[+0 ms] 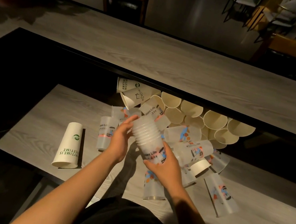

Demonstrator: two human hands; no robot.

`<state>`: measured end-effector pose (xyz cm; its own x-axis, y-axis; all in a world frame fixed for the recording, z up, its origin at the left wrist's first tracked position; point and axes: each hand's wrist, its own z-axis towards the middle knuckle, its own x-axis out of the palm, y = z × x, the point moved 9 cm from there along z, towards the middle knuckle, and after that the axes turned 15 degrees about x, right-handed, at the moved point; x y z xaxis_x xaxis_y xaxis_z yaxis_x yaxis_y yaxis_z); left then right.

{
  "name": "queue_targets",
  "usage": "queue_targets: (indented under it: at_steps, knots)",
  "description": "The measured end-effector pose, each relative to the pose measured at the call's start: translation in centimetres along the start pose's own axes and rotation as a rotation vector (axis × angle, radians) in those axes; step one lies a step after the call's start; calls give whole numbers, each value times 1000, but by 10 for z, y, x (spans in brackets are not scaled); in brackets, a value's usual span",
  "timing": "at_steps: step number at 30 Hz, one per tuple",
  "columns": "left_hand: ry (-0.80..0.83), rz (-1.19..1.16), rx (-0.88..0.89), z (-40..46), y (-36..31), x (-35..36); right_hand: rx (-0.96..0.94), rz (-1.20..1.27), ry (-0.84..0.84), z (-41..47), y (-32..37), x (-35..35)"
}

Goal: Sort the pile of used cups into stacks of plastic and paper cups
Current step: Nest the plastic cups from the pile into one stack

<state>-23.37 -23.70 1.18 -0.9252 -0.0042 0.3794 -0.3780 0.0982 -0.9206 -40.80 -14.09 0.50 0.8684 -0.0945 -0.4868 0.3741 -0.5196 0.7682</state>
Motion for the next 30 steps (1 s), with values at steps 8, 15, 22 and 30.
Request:
queue_targets:
  at_steps: [8, 15, 22, 30]
  knots:
    - [194, 73, -14, 10, -2, 11, 35, 67, -53, 6, 1, -9]
    - [29, 750, 172, 54, -15, -49, 51, 97, -39, 3, 3, -6]
    - [263, 1281, 30, 76, 2, -101, 32, 97, -33, -1, 5, -1]
    - [286, 1242, -95, 45, 27, -109, 18, 88, -15, -6, 7, 1]
